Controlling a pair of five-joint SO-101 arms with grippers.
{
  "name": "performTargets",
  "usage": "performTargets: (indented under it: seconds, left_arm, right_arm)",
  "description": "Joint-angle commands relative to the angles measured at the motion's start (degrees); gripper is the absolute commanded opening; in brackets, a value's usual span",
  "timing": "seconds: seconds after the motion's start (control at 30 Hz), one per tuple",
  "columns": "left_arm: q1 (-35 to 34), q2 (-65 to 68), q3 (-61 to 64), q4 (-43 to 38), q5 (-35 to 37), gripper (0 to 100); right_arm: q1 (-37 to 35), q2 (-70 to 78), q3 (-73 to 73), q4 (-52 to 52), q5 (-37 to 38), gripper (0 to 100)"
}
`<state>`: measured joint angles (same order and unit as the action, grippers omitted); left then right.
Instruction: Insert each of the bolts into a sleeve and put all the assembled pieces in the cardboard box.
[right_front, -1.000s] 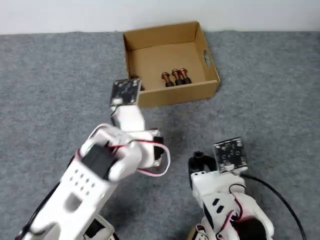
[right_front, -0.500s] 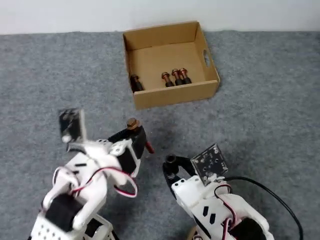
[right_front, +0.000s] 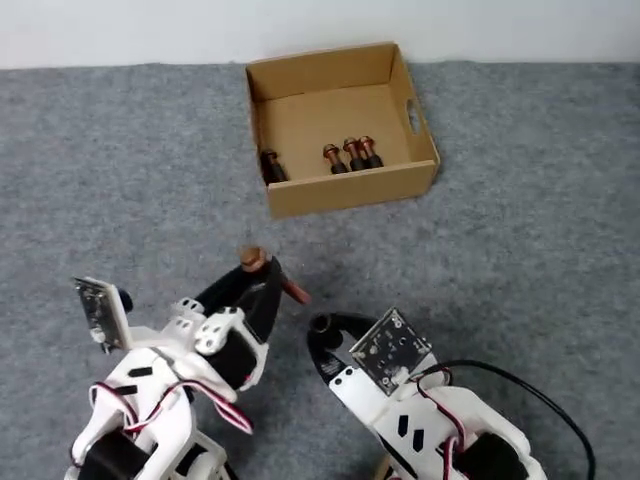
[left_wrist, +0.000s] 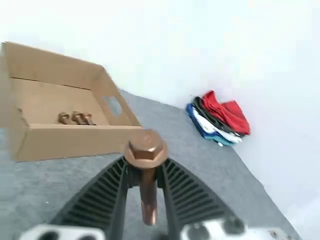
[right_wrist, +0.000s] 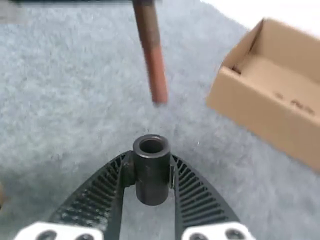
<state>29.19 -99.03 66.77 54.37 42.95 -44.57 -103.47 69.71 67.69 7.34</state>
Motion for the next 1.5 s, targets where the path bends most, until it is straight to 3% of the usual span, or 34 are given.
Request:
performTargets:
  seconds: [0.0, 0.23, 0.53, 0.73, 0.93, 1.3, 1.47]
  left_arm:
    - [3.43, -0.70, -0.40, -1.93, -1.93, 0]
    - [3.96, -0.62, -2.86, -0.44, -5.36, 0]
    - [4.04, -0.88, -5.41, 8.35, -5.45, 0]
    - [4.13, -0.53, -4.97, 8.26, -5.45, 0]
    - [4.13, -0.44, -2.33, 3.96, -5.45, 0]
    - [4.13, -0.70, 1.80, 2.90, -8.62, 0]
    - [9.85, -0.88, 1.45, 11.08, -13.63, 0]
  right_arm:
    - [-0.40, -0.40, -0.35, -2.95, 3.25, 0.9]
    - [-0.13, -0.40, 0.53, -2.86, 4.04, 0.9]
    - [-0.13, -0.40, 1.58, -3.47, 4.13, 0.9]
    - [-0.31, -0.40, 2.20, -5.49, 4.48, 0.9]
    - [-0.31, -0.40, 4.04, -9.36, 11.43, 0.9]
    - [-0.31, -0.40, 3.87, -10.33, 11.78, 0.9]
    - [-0.31, -0.40, 3.96, -10.33, 11.78, 0.9]
